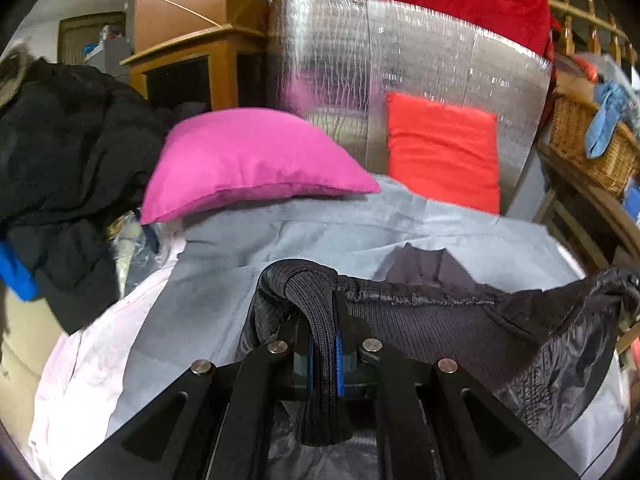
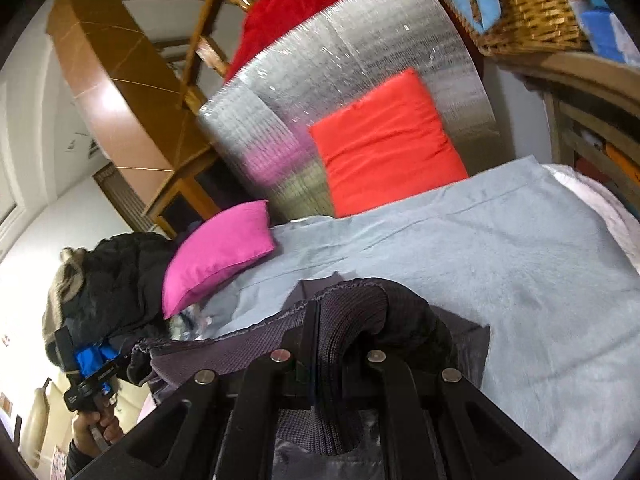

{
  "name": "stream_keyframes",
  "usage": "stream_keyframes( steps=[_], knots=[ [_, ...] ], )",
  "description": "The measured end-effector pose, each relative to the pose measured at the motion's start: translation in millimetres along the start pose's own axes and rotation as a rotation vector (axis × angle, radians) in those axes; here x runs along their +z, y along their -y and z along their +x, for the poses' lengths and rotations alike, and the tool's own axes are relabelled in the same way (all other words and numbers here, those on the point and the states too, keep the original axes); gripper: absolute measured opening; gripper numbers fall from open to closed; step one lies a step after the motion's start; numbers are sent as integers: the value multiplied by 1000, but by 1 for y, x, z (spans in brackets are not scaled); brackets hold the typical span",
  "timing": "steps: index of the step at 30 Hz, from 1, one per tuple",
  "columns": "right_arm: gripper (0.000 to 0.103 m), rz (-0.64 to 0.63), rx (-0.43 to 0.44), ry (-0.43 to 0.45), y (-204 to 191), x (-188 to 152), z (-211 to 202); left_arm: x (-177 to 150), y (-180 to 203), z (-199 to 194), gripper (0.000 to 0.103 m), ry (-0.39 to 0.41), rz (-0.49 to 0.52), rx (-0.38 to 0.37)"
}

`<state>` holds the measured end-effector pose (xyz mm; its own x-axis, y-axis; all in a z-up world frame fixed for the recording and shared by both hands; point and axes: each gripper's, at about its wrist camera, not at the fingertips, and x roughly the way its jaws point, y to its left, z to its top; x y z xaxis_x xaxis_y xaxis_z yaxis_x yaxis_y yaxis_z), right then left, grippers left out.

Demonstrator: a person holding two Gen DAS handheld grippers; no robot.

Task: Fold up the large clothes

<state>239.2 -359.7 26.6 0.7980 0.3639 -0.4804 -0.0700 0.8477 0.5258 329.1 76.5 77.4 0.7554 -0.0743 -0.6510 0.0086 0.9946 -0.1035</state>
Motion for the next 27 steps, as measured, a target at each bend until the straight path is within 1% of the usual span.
stream_keyframes(
  steps=[3,5,7,9,11,14,18,22,24,25,27],
  knots=[
    [8,26,-31,-37,15,9,36,7,1,42,8,-70,11,1],
    [8,44,-59,-68,28,11,59,8,-2,81,8,-145,-10,-10],
    [8,57,-95,-111,40,10,85,6,-4,110,8,-203,-20,-16],
    [8,66,-125,-145,51,9,106,1,-2,135,8,-242,-7,1],
    [8,81,-146,-170,61,8,123,-1,-1,152,8,-268,-3,3],
    [7,92,-166,-193,69,7,135,-2,-1,168,8,-295,-11,-7],
    [7,113,-191,-228,80,5,149,3,-2,177,9,-313,-17,-25],
    [7,118,-190,-214,78,14,146,12,-6,170,9,-279,-38,-58],
    [7,115,-185,-208,75,18,144,14,-8,172,9,-278,-53,-74],
    [7,126,-188,-209,78,19,145,13,-9,178,9,-291,-67,-81],
    [7,178,-197,-233,88,15,156,8,-12,193,13,-335,-100,-80]
  ],
)
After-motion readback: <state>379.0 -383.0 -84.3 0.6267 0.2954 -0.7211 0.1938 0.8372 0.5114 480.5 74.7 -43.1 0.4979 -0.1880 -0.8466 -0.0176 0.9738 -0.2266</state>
